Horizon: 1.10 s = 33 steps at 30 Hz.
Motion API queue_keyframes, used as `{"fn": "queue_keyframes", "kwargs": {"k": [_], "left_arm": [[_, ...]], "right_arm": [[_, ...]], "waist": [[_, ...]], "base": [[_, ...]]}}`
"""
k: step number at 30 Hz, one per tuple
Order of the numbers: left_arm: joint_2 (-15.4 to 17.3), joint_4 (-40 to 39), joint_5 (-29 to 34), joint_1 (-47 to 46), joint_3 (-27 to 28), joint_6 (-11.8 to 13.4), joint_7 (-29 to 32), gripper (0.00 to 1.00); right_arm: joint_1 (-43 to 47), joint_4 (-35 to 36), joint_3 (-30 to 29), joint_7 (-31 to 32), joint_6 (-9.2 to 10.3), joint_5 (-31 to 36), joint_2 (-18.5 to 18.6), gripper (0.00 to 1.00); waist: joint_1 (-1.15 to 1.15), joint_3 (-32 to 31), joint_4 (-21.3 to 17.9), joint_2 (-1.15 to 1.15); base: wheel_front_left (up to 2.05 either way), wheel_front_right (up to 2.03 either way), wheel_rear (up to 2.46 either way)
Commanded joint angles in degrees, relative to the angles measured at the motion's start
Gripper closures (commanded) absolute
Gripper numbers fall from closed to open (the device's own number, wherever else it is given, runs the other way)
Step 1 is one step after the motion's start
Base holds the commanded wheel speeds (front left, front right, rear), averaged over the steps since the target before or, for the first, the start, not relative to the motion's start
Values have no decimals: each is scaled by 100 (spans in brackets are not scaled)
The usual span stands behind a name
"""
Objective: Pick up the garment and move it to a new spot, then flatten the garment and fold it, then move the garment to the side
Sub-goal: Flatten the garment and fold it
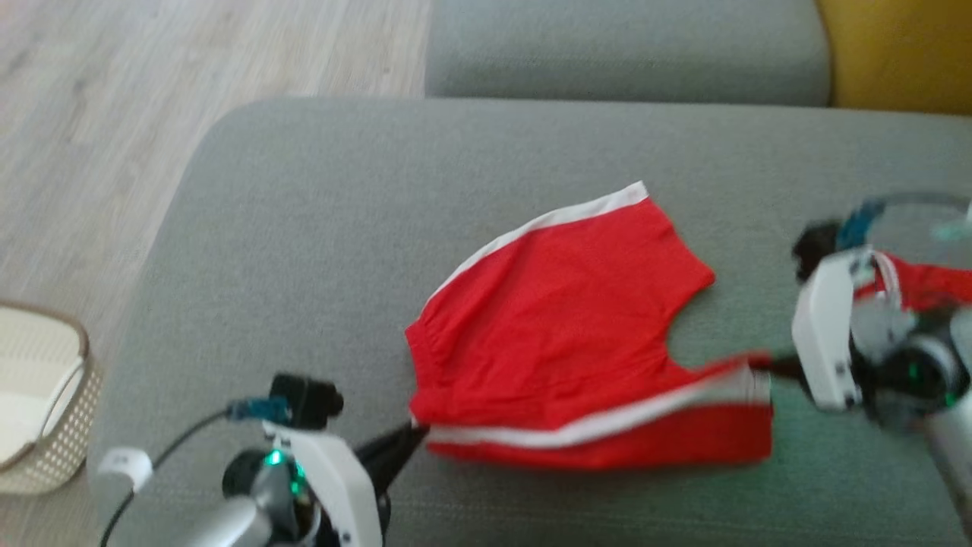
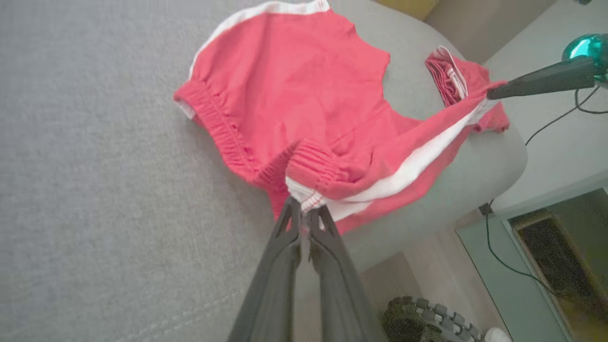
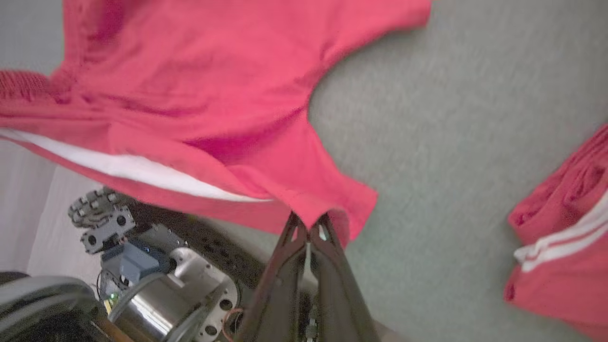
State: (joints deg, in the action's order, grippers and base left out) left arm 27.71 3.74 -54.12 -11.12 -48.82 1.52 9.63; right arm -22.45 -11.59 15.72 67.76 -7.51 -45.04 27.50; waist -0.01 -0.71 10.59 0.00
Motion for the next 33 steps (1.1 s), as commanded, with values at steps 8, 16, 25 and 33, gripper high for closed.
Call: {"fn": "queue_keyframes", "kwargs": {"k": [8,16,25,33], "left_arm": [[-380,140,-130,-1117,565,-126,-278,100],[-704,691,-140,-1589,733,-300,-591,100],[-1010,1366,-9,-1955,834,-465,-1123,100],[-1316,1862,139,-2272,778,-551,-1441,100]], "right_arm": [[-1491,-494,-438,-469,2,618,-539,100],[-2258,-1237,-614,-957,2,859,-771,100],[-2901,-1982,-811,-1687,2,967,-785,100],[-3260,-2492,-735,-2134,2,1081,-711,100]], "waist": [[1,810,336,0],[1,1326,535,0],[1,1761,793,0],[1,2044,918,0]], "base": [[0,0,0],[0,0,0],[0,0,0],[0,0,0]]}}
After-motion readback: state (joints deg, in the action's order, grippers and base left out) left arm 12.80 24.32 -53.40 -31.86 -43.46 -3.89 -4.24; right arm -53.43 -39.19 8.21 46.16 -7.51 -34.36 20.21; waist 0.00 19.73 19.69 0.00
